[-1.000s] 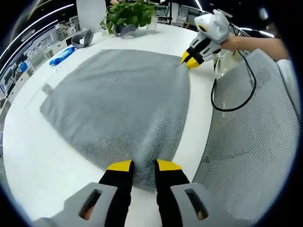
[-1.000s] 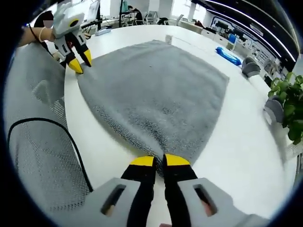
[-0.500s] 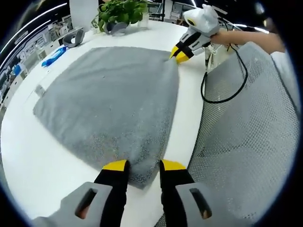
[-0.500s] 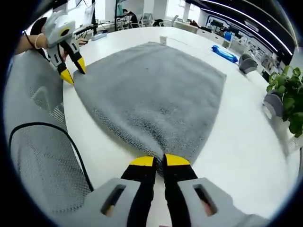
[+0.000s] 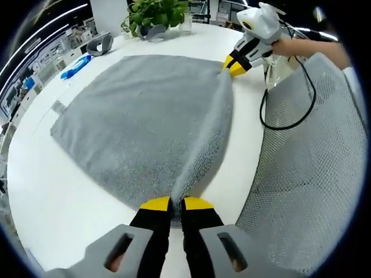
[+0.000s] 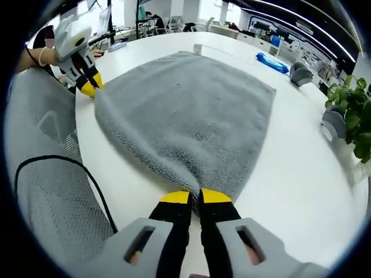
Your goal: Fold the towel on the table until its edges align and the towel forms a compact rectangular stack.
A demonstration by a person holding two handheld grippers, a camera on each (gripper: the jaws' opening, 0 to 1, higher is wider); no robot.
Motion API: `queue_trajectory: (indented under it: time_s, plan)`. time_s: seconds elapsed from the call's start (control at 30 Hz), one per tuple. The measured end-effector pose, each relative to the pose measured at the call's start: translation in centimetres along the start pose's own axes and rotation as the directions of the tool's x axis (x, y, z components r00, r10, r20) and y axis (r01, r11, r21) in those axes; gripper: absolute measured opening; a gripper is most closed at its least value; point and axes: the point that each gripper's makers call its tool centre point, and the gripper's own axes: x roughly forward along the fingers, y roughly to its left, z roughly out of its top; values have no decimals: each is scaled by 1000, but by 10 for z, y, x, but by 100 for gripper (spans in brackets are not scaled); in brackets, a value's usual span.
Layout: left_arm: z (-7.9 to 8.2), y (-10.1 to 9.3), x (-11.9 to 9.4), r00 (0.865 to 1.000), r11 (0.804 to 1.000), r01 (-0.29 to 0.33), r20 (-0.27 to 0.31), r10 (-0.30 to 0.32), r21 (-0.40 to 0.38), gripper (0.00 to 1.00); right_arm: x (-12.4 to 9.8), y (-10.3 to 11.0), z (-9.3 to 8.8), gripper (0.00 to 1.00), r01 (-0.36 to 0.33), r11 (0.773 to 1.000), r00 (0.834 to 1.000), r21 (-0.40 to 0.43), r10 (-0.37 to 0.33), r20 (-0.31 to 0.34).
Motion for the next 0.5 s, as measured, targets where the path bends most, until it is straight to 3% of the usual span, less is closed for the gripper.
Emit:
queue_trajectory:
  time_s: [0.13,0.33,0.5]
  plan:
    - [6,3,-10,1000,999,-5,18,5,-39,6,-10,2,8,2,-3,1000,1000,2,3,0]
    - [13,7,-23,999,997,-21,46,24,-68,6,-31,-4,30,2,19,998,996,68,-25,87]
    - [25,12,-41,995,992,-49,82,59,-115,6,-45,-4,41,2,30,996,992,81,-40,119]
